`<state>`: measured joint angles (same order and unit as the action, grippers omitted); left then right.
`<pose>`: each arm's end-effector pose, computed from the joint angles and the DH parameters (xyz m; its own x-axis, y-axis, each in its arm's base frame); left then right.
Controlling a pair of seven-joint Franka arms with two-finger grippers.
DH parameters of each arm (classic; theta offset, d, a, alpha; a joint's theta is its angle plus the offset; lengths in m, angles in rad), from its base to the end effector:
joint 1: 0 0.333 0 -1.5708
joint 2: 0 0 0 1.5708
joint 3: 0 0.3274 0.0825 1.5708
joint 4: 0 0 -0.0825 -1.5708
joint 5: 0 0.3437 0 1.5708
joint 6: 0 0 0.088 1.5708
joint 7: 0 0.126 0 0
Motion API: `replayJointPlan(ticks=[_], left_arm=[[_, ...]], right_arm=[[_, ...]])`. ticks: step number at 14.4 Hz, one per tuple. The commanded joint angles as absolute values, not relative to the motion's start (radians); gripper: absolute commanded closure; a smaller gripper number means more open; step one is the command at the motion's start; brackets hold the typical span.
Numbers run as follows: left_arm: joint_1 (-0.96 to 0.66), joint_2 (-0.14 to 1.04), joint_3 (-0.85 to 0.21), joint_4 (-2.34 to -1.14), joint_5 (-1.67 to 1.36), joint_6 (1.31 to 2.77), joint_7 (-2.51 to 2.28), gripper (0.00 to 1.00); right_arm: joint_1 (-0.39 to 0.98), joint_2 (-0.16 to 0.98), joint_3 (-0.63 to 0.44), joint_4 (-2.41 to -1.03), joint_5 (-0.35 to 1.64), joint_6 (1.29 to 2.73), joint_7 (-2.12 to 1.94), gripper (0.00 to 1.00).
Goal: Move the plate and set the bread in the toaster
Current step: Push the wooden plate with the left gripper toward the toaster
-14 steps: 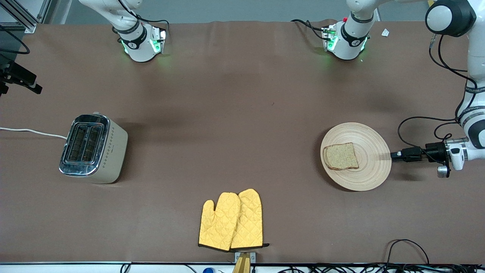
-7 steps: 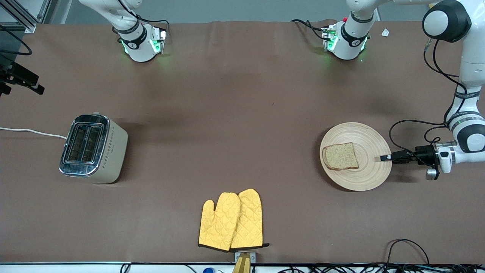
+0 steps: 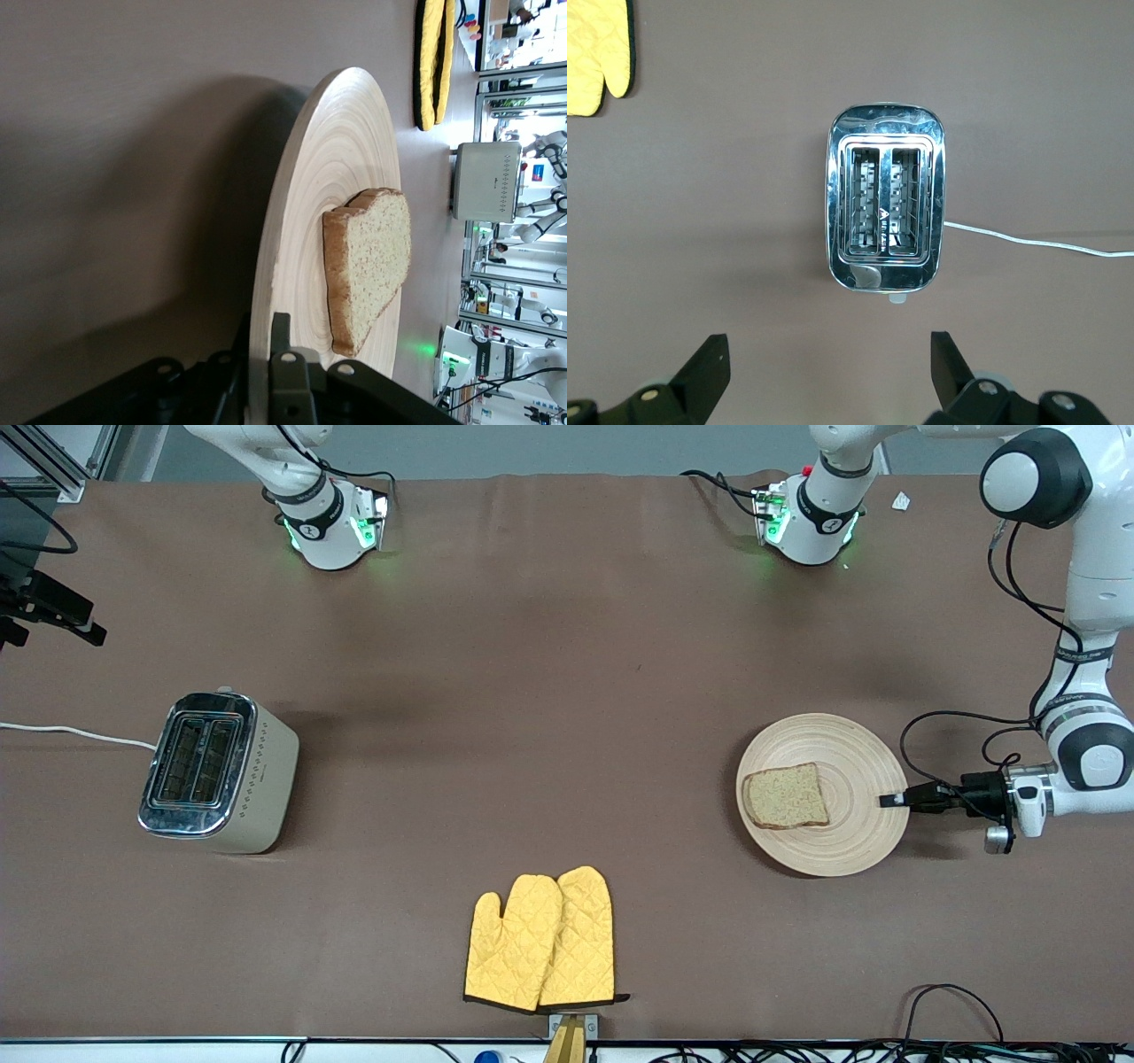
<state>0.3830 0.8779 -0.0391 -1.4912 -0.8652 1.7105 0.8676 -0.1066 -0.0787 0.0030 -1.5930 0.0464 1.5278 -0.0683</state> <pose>0.6166 0.1339 0.1671 0.9966 -0.0823 0.0006 -0.0437 -0.5233 0.8510 0.4827 -0.0441 0.6430 0.9993 -0.0334 0.0167 -0.0326 -0.9985 -0.0450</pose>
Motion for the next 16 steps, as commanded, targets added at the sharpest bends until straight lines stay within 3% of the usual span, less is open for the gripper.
replayJointPlan(ticks=[1,5,14,16], left_arm=[[0.324,0.864,-0.089,-1.468,-0.881,1.694,0.763,1.0],[0.278,0.867,-0.261,-1.465,-0.885,1.724,0.641,1.0],[-0.122,0.891,-0.267,-1.468,-1.281,2.078,0.634,1.0],[-0.194,0.92,-0.267,-1.467,-1.328,2.129,0.635,1.0]], right_arm=[[-0.104,-0.1,0.003,-1.617,0.057,1.539,-0.057,0.0],[-0.104,-0.098,0.003,-1.615,0.057,1.542,-0.058,0.0],[-0.114,-0.071,0.002,-1.62,0.06,1.545,-0.058,0.0],[-0.109,-0.061,0.0,-1.682,0.122,1.61,-0.058,0.0]])
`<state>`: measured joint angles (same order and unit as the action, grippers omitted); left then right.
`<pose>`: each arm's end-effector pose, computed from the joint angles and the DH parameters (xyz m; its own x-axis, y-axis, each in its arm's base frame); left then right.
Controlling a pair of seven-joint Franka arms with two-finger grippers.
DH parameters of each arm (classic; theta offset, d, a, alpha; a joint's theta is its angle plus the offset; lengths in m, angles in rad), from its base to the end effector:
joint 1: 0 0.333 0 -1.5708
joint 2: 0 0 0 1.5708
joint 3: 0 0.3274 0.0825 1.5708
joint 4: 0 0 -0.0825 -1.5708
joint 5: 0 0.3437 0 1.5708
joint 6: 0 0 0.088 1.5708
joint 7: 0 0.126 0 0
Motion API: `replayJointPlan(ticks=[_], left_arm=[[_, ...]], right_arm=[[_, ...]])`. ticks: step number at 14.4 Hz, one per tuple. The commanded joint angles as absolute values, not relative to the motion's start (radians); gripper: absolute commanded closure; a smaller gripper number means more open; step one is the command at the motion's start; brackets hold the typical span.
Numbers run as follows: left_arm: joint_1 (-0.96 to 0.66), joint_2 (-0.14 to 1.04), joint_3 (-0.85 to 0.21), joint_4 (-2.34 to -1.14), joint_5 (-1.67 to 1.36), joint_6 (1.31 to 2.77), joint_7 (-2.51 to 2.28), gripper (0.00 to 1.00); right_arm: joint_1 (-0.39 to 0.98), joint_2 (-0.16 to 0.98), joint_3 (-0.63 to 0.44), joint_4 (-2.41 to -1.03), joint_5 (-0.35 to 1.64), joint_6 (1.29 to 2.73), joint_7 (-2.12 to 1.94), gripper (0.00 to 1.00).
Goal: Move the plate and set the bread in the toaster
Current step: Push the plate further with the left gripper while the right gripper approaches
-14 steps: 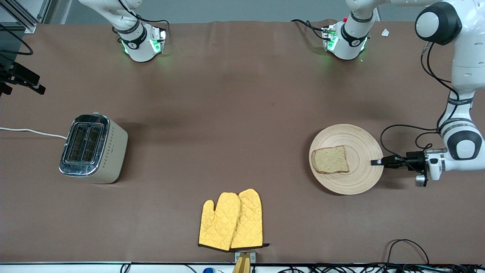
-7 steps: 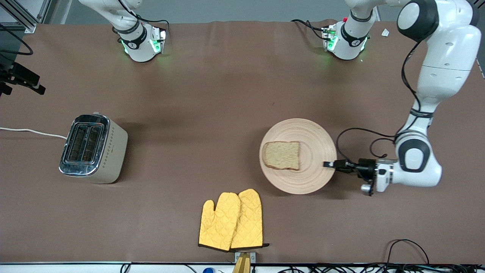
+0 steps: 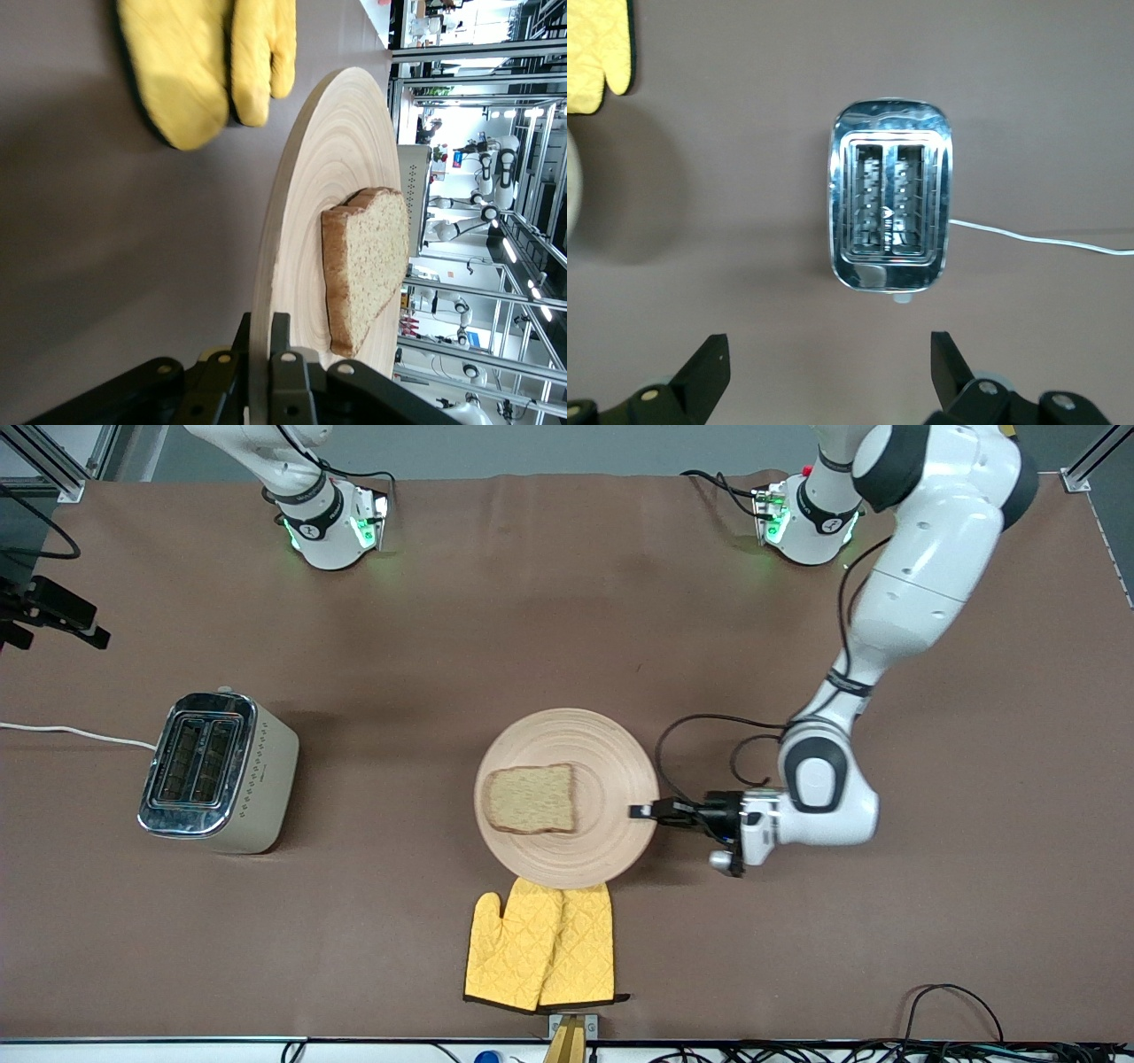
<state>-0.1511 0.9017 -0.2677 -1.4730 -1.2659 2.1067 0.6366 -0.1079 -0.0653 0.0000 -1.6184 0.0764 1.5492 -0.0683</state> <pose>0.6285 -0.3039 0.1952 0.9930 -0.1093 -0.0457 0.0028 -0.3646 0.9312 0.4888 -0.0431 0.6277 0.9993 -0.0381 0.0014 -0.0379 -0.9964 -0.0764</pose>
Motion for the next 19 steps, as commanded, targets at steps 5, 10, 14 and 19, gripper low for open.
replayJointPlan(ticks=[5,10,14,19], left_arm=[[-0.336,0.968,-0.267,-1.448,-1.434,2.263,0.646,1.0],[-0.416,1.048,-0.265,-1.375,-1.443,2.295,0.667,0.98],[-0.431,1.106,-0.267,-1.31,-1.445,2.319,0.732,0.94],[-0.428,1.106,-0.267,-1.312,-1.488,2.321,0.73,0.0]], right_arm=[[-0.089,0.023,0.003,-1.723,0.132,1.699,-0.058,0.0],[-0.048,0.104,0.003,-1.732,0.135,1.75,-0.054,0.0],[0.012,0.113,0.003,-1.809,0.141,1.879,-0.011,0.0],[0.086,0.161,0.003,-1.864,0.143,1.954,0.107,0.0]])
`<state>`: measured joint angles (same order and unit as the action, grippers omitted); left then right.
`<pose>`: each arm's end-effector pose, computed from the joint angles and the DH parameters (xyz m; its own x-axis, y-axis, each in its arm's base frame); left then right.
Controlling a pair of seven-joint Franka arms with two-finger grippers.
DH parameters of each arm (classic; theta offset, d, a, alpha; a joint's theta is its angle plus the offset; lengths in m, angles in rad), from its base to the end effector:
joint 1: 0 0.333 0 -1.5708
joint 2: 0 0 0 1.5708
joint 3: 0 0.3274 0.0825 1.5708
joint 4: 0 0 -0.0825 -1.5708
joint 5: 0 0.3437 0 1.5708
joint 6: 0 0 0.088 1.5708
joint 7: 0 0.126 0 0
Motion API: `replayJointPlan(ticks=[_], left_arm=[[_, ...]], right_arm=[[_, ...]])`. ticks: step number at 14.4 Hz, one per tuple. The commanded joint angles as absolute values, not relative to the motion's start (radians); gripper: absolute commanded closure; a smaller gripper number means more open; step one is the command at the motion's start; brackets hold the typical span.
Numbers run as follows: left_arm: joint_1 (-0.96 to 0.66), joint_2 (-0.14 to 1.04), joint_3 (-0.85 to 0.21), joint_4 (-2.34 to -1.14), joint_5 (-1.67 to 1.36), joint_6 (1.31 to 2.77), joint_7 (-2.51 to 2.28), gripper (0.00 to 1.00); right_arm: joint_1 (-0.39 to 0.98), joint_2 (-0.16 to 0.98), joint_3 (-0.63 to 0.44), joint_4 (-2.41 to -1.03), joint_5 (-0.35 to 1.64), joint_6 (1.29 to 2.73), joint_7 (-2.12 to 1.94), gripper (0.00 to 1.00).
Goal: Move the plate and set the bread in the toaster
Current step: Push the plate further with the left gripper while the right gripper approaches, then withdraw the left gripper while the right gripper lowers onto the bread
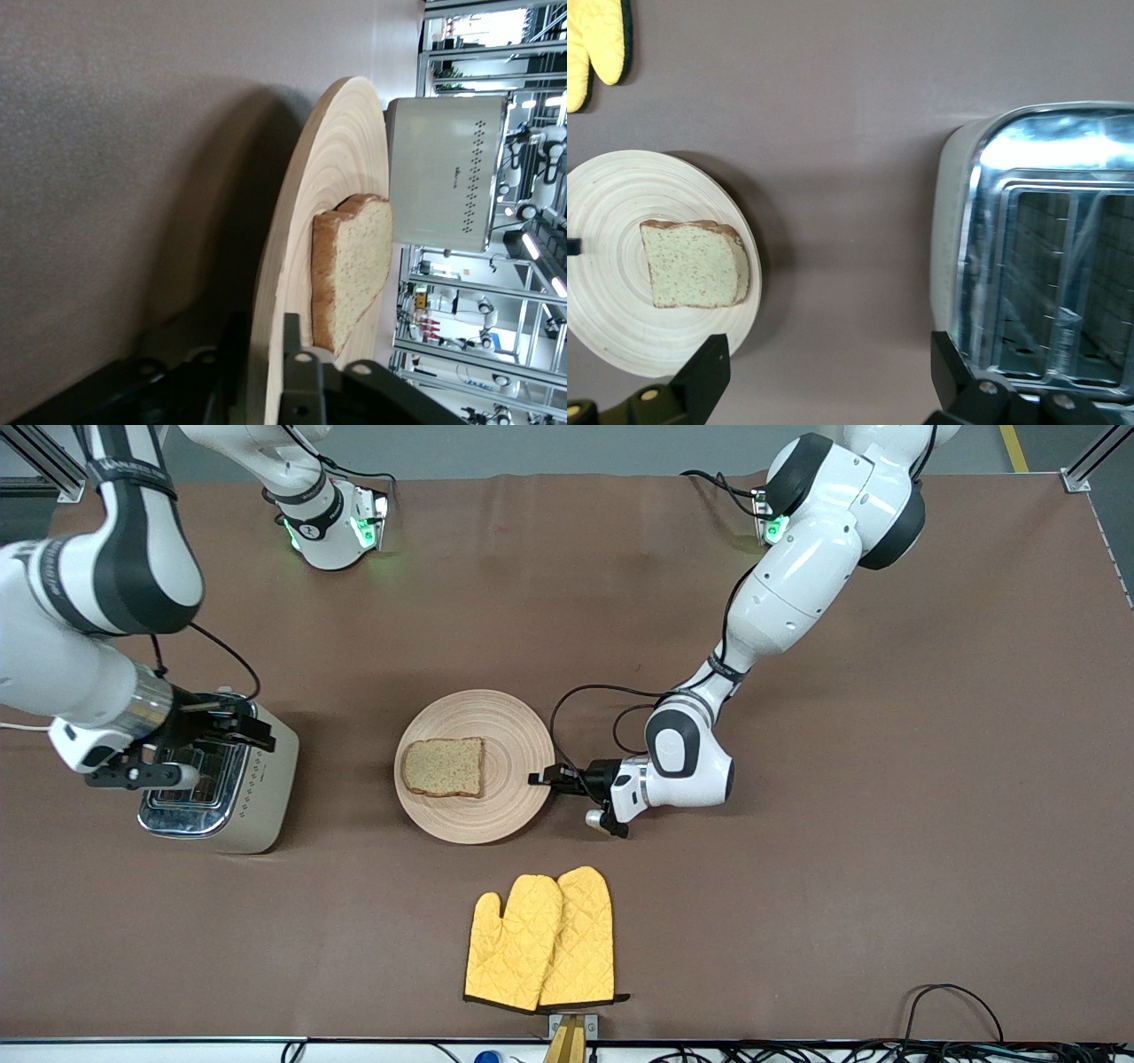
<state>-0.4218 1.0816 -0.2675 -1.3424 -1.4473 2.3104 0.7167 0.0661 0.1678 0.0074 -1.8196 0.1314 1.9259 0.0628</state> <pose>0.5646 -0.4469 0.1186 0.9934 -0.1085 -0.0366 -0.0070 -0.3770 0.9262 0.5618 0.0527 0.4479 0.9968 -0.0346 -0.0717 -0.0428 -0.9922 -0.1168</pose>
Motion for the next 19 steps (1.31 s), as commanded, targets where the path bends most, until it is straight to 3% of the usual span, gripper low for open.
replayJointPlan(ticks=[1,4,11,15,19], left_arm=[[-0.42,1.098,-0.265,-1.312,-1.488,2.321,0.715,0.0],[-0.411,1.004,-0.224,-1.313,-1.441,2.322,0.521,0.0],[-0.26,0.784,-0.183,-1.345,-0.938,2.29,0.002,0.0],[-0.14,0.643,-0.181,-1.351,-0.584,2.146,-0.13,0.0],[-0.069,0.502,-0.179,-1.341,-0.28,1.961,-0.17,0.0]], right_arm=[[0.09,0.161,0.005,-1.871,0.144,1.954,0.132,0.0],[0.155,0.163,0.005,-1.908,0.165,2.001,0.234,0.0],[0.242,0.175,0.002,-2.118,0.225,2.313,0.264,0.0],[0.334,0.186,-0.005,-2.146,0.183,2.375,0.365,0.0],[0.397,0.221,-0.002,-2.146,-0.061,2.391,0.622,0.0]])
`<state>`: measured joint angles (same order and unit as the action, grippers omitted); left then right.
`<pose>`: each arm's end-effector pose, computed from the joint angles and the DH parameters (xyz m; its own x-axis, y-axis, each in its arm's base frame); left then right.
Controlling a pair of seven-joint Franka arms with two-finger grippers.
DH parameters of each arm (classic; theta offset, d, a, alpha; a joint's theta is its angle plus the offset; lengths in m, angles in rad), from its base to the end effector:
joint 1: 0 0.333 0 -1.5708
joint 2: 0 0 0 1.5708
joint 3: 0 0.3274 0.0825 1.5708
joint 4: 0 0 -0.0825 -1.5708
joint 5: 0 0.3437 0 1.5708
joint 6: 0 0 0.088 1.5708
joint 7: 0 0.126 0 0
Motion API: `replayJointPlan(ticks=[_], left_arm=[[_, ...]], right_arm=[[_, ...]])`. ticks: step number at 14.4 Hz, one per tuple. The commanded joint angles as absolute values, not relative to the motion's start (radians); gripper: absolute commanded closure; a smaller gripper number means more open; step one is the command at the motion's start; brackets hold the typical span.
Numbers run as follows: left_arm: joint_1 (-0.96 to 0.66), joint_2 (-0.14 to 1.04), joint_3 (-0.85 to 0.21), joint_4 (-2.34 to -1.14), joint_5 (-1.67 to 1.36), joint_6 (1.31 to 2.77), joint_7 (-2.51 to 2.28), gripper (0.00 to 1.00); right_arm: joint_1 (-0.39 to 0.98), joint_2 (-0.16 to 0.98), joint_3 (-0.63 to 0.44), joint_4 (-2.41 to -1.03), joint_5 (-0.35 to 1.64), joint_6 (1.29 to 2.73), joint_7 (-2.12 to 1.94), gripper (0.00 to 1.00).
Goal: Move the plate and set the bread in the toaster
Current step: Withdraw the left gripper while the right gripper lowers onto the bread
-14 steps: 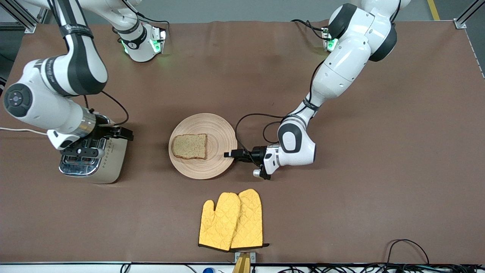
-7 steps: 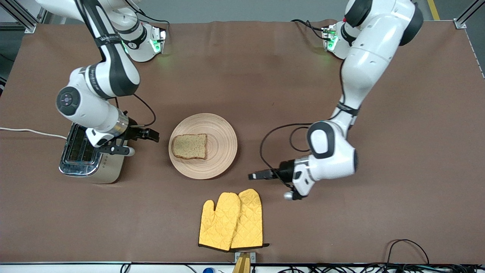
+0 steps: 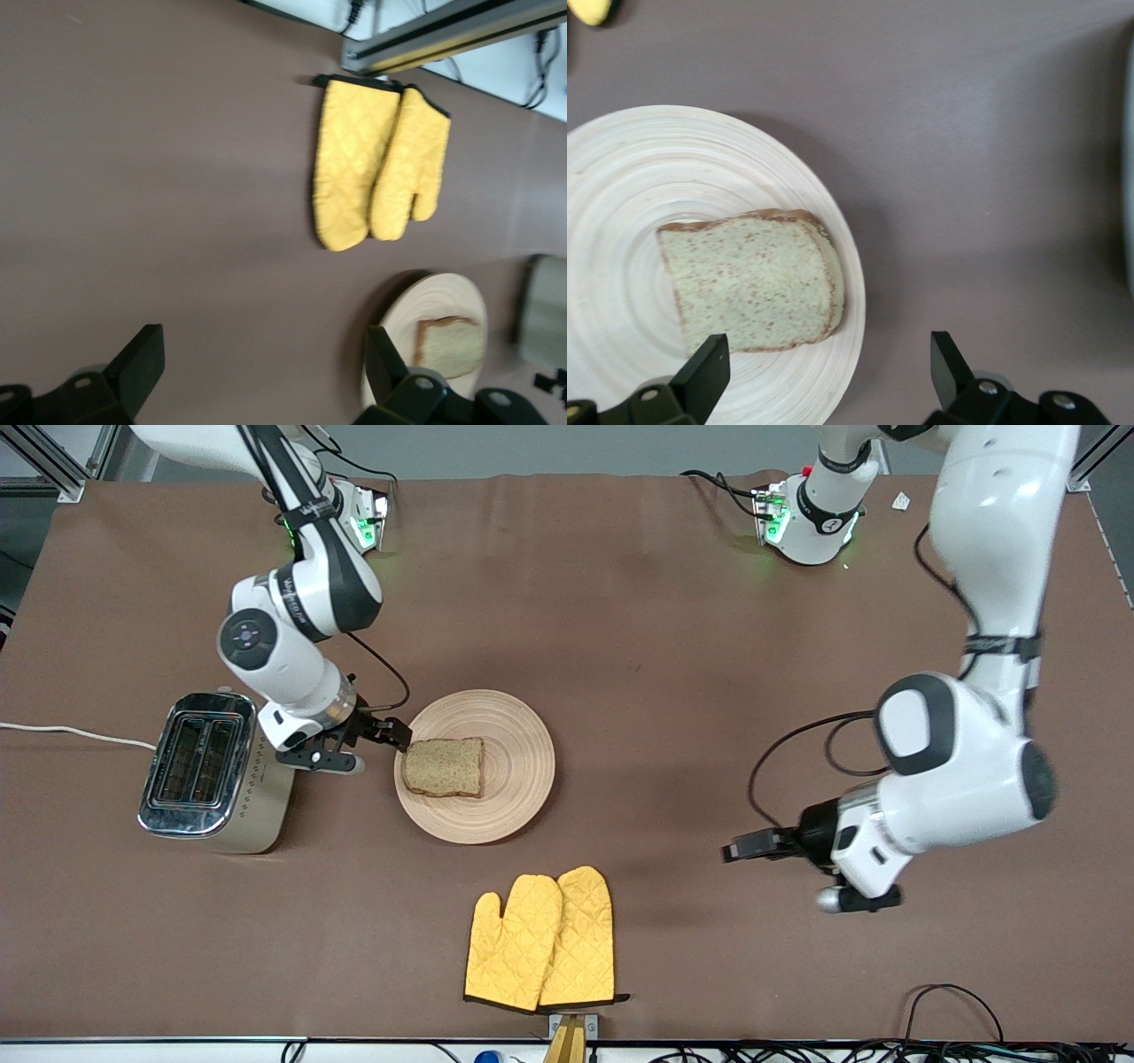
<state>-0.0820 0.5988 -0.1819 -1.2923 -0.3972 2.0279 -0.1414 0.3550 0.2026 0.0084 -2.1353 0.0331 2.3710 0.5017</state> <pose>0.6868 -0.1825 0.4276 0.9968 0.0755 0.0276 0.0538 -0.8817 0.4688 0.5078 0.1939 0.3349 0.9867 -0.1615 0.0165 -0.1607 -0.9863 -0.0381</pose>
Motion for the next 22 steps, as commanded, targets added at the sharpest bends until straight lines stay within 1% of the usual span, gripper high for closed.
replayJointPlan(ticks=[1,3,6,7,9,11,13,14,15,17,18,20,22], left_arm=[[-0.061,0.468,-0.179,-1.338,-0.202,1.909,-0.175,0.0],[-0.046,0.413,-0.183,-1.329,-0.089,1.795,-0.175,0.0],[-0.017,0.382,-0.184,-1.273,-0.078,1.646,-0.173,0.0],[-0.011,0.361,-0.183,-1.267,-0.077,1.614,-0.173,0.0],[-0.003,0.313,-0.178,-1.269,-0.071,1.589,-0.173,0.0],[0.026,0.244,-0.179,-1.278,-0.061,1.557,-0.172,0.0],[0.028,0.183,-0.166,-1.31,-0.057,1.514,-0.17,0.0],[0.02,0.145,-0.117,-1.336,-0.052,1.491,-0.163,0.0],[0.017,0.109,-0.091,-1.36,-0.052,1.465,-0.163,0.0],[0.02,0.037,-0.081,-1.42,-0.034,1.442,-0.149,0.0],[0.02,-0.003,-0.081,-1.471,-0.022,1.439,-0.149,0.0],[0.018,-0.063,-0.09,-1.551,-0.02,1.44,-0.161,0.0],[0.012,-0.103,-0.091,-1.586,-0.02,1.439,-0.163,0.0]], right_arm=[[0.419,0.233,-0.002,-2.146,-0.125,2.391,0.687,0.0],[0.433,0.262,0.0,-2.146,-0.185,2.399,0.77,0.0],[0.446,0.296,0.002,-2.146,-0.186,2.436,0.788,0.0],[0.451,0.301,0.002,-2.146,-0.186,2.439,0.801,0.07],[0.457,0.302,0.002,-2.145,-0.186,2.441,0.831,0.24],[0.456,0.311,0.002,-2.138,-0.186,2.442,0.833,0.32],[0.453,0.313,0.0,-2.138,-0.186,2.444,0.833,0.36],[0.451,0.313,0.0,-2.138,-0.187,2.444,0.833,0.37],[0.449,0.314,0.0,-2.138,-0.187,2.445,0.833,0.39],[0.443,0.346,-0.003,-2.128,-0.19,2.468,0.833,0.39],[0.437,0.359,-0.003,-2.122,-0.19,2.492,0.833,0.39],[0.433,0.441,-0.005,-2.094,-0.19,2.571,0.831,0.39],[0.434,0.503,-0.005,-2.039,-0.19,2.574,0.833,0.38]])
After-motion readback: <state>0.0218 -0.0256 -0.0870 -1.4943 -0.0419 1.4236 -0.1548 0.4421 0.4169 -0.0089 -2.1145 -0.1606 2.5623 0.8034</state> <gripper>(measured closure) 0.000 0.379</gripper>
